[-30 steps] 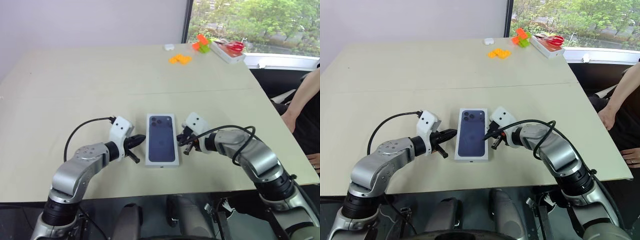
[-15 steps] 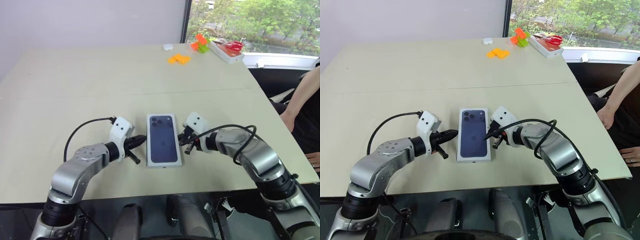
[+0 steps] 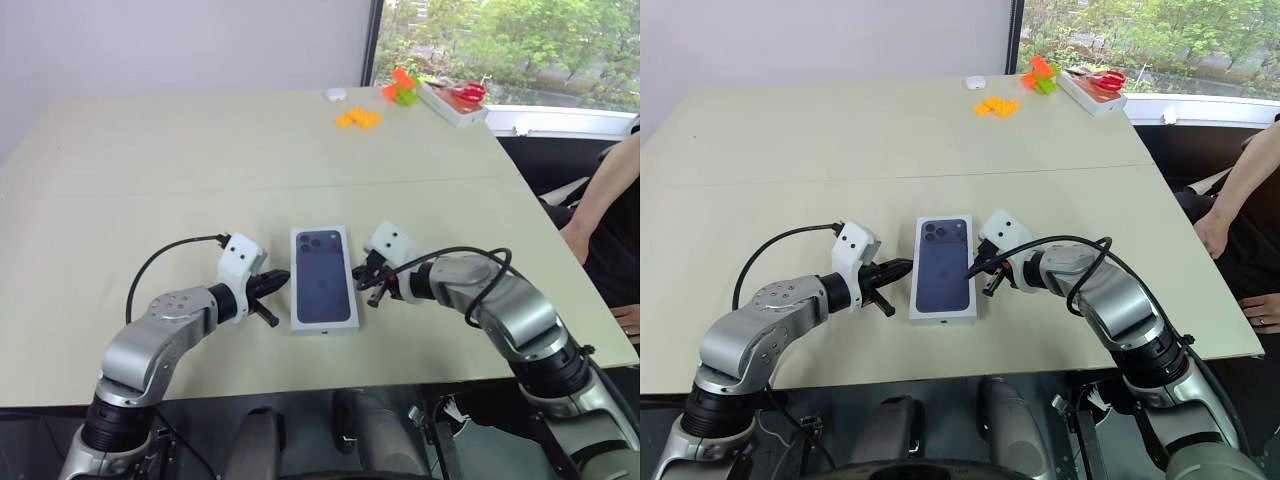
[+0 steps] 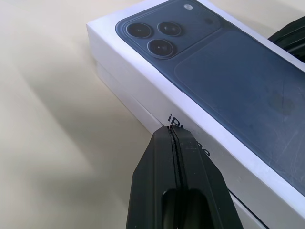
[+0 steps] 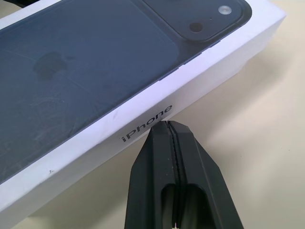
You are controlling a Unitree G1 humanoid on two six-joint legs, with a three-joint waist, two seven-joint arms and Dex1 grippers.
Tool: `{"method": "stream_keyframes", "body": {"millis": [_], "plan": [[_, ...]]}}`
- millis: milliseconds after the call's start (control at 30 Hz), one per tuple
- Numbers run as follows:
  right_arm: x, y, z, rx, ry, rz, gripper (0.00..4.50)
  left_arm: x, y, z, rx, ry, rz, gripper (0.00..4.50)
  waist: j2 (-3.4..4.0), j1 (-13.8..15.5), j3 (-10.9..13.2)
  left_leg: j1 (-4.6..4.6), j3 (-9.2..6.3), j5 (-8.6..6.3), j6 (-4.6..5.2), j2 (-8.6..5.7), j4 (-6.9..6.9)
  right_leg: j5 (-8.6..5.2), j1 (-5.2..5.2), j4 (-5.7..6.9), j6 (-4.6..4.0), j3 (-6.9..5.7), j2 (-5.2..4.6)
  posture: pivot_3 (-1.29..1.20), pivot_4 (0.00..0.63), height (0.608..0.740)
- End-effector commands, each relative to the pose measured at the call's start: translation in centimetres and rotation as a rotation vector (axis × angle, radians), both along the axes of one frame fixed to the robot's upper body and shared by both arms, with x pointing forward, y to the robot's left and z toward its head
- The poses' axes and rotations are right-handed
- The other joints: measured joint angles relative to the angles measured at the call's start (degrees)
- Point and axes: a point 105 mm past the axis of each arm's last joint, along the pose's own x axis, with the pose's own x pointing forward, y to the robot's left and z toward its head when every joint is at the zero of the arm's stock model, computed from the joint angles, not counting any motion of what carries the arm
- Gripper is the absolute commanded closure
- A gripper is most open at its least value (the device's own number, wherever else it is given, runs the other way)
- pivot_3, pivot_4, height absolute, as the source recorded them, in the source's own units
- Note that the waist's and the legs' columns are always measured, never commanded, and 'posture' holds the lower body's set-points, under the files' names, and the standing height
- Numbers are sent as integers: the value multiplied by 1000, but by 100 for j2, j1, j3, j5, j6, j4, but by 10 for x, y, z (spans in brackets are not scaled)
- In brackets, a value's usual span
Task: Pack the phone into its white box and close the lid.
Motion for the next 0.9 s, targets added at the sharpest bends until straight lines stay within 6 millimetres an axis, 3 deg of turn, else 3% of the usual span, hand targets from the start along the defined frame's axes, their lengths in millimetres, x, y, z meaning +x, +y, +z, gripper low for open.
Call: {"method": "stream_keyframes", "body": {"millis": [33,900], "plan": [[-3,9,9,12,-27,47,4500,0,-3,7,-15,-28,-19,4467,0,0,0,0,0,0,0,0,0,0,0,0,0,0,0,0,150,732],[-6,2,12,-12,-42,53,4500,9,20,3,1,-25,65,4467,0,-4,0,0,0,0,0,0,0,0,-1,1,0,0,1,0,150,732]]}}
